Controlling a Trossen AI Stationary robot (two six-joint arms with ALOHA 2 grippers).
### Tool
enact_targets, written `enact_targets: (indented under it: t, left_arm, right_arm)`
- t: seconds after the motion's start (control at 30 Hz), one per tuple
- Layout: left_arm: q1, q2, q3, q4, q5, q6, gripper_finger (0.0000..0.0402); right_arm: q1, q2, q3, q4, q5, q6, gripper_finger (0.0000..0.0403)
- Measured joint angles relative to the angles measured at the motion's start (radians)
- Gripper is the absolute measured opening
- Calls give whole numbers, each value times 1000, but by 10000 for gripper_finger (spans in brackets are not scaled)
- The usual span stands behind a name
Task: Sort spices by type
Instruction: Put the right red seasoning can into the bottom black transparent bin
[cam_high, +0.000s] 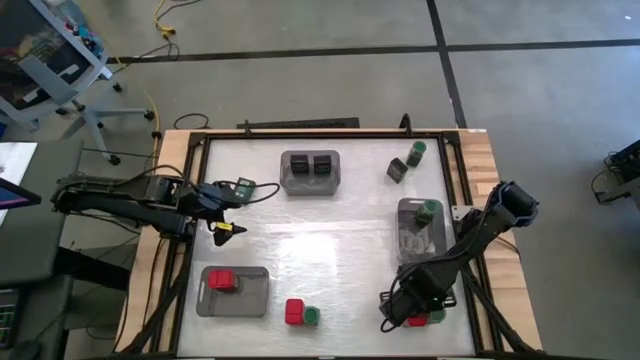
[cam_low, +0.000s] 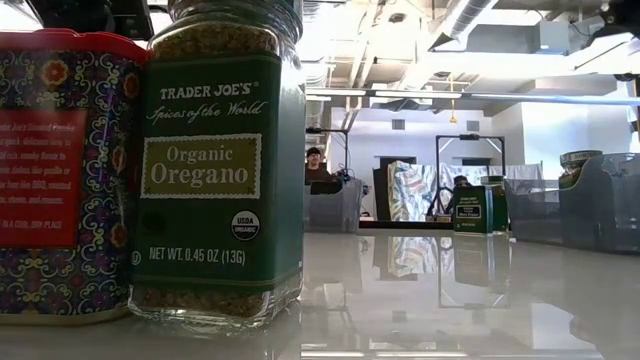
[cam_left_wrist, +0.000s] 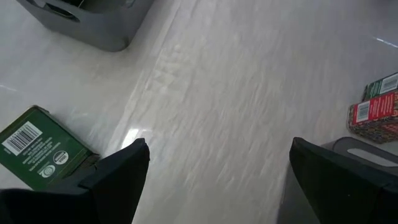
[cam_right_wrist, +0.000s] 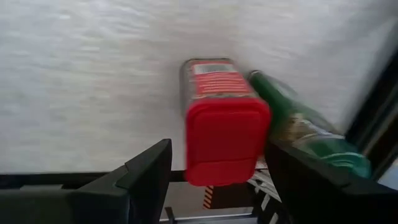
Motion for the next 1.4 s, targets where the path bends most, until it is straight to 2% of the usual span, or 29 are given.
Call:
enact_targets:
  t: [0.7,0.9,1.03,1.27,1.4]
  left_arm:
    - [0,0,0,-3,0,7,373]
    - [0,0,0,-3,0,8,373]
    - [0,0,1,-3,0,26,373]
    - [0,0,1,-3,0,27,373]
    - [0,0,1,-3,0,27,373]
  right_arm:
    - [-12,0,-3,5,2,-95,291]
    - [-12,0,-3,-2,36,-98,294]
    - [-13,0,-3,-12,39,-98,317]
    - [-14,-1,-3,-16,39,-94,390]
    - [-19,-1,-3,-15,35,-84,393]
